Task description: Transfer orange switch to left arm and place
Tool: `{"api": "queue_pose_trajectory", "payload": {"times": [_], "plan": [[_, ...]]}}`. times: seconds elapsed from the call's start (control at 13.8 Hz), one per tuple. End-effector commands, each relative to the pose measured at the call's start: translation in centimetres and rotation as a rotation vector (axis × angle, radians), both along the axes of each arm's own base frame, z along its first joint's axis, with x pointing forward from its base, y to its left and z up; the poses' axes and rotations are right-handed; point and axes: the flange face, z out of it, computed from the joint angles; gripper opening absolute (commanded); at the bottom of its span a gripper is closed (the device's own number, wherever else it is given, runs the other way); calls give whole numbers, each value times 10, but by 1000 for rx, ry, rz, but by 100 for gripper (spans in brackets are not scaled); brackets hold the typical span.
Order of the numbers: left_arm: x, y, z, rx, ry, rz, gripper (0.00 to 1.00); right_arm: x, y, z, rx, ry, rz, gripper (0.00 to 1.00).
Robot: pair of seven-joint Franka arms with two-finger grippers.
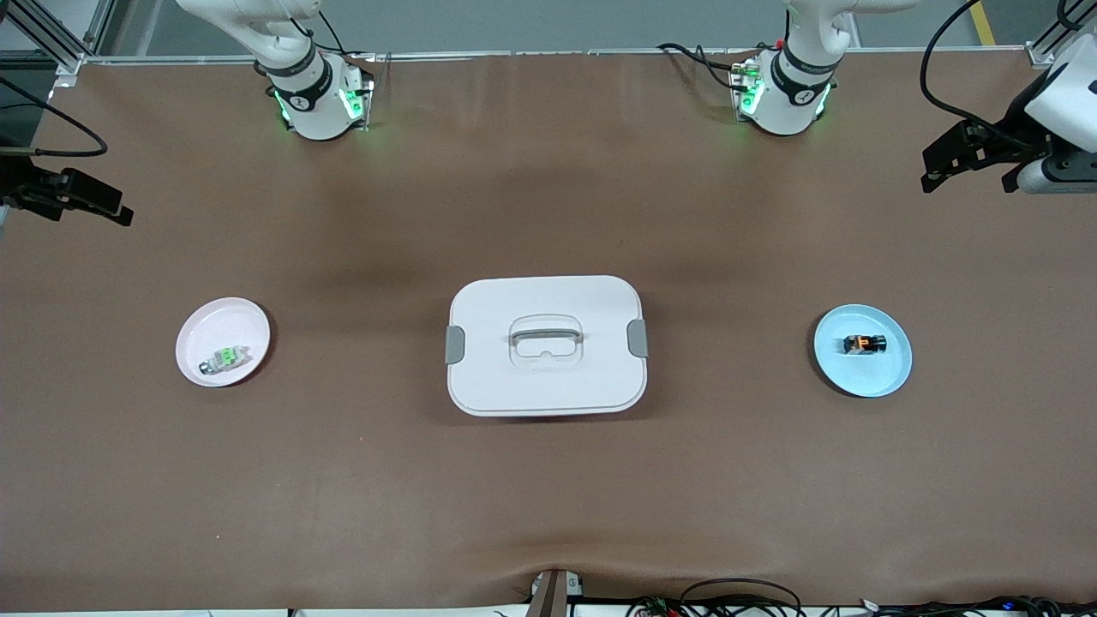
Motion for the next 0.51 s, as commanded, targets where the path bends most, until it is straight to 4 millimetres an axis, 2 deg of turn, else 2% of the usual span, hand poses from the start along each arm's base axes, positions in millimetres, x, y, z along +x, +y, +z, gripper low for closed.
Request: {"api": "queue_pose_trajectory", "payload": {"times": [0.0,0.44], "plan": [[6,2,0,-3,5,16,100,2,-1,4,-13,-1,6,100],[9,1,2,-2,3,45,100,2,-1,5,-13,-2,7,100]]}}
